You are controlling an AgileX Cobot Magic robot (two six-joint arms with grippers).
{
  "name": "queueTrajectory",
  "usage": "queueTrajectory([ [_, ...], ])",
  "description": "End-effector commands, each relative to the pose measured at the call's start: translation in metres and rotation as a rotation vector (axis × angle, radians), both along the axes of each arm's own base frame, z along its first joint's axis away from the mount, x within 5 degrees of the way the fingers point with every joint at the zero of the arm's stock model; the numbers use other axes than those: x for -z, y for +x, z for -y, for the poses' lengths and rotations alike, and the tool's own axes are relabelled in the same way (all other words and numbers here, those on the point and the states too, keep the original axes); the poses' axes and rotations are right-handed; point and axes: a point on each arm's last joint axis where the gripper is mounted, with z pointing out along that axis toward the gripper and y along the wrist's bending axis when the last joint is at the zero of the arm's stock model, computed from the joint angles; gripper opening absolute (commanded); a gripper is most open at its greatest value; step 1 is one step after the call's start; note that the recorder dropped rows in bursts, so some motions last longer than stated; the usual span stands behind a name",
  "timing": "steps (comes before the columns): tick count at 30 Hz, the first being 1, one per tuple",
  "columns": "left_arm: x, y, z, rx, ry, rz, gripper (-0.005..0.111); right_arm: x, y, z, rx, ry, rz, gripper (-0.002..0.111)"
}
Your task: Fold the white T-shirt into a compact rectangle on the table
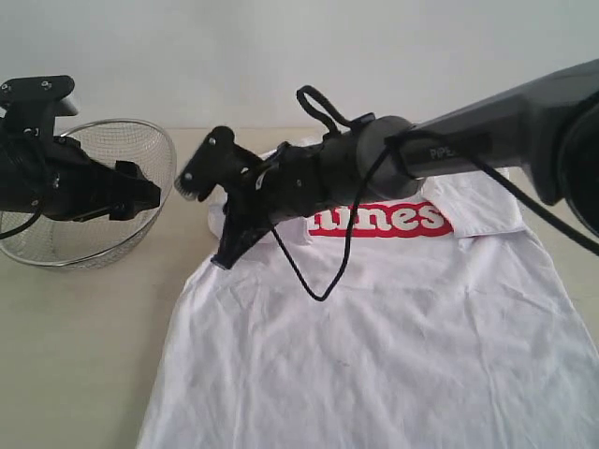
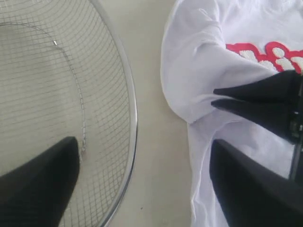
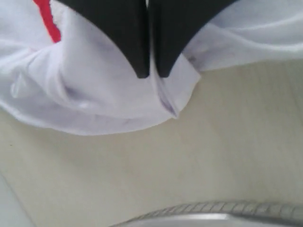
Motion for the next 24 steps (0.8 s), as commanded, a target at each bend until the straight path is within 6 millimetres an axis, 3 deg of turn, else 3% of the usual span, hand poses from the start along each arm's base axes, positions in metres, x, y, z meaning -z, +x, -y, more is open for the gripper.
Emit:
queueTrajectory([
  [1,-0.004,-0.001,0.000,-0.010,-0.020,0.005,0.071,-0.040,0.002,0.001,0.102,0.169,0.051,0.000],
  [7,-0.004,0.000,-0.001,-0.013,-0.018,0.007,0.071,-0.058,0.003,0.002,0.197,0.319,0.054,0.000],
  [17,-0.004,0.000,-0.001,-0.013,-0.018,0.007,0.071,-0.069,0.008,0.002,0.379,0.614,0.011,0.000],
  [24,-0.004,0.000,-0.001,-0.009,-0.016,0.007,0.071,-0.073,0.011,0.004,0.459,0.727,-0.015,0.000],
])
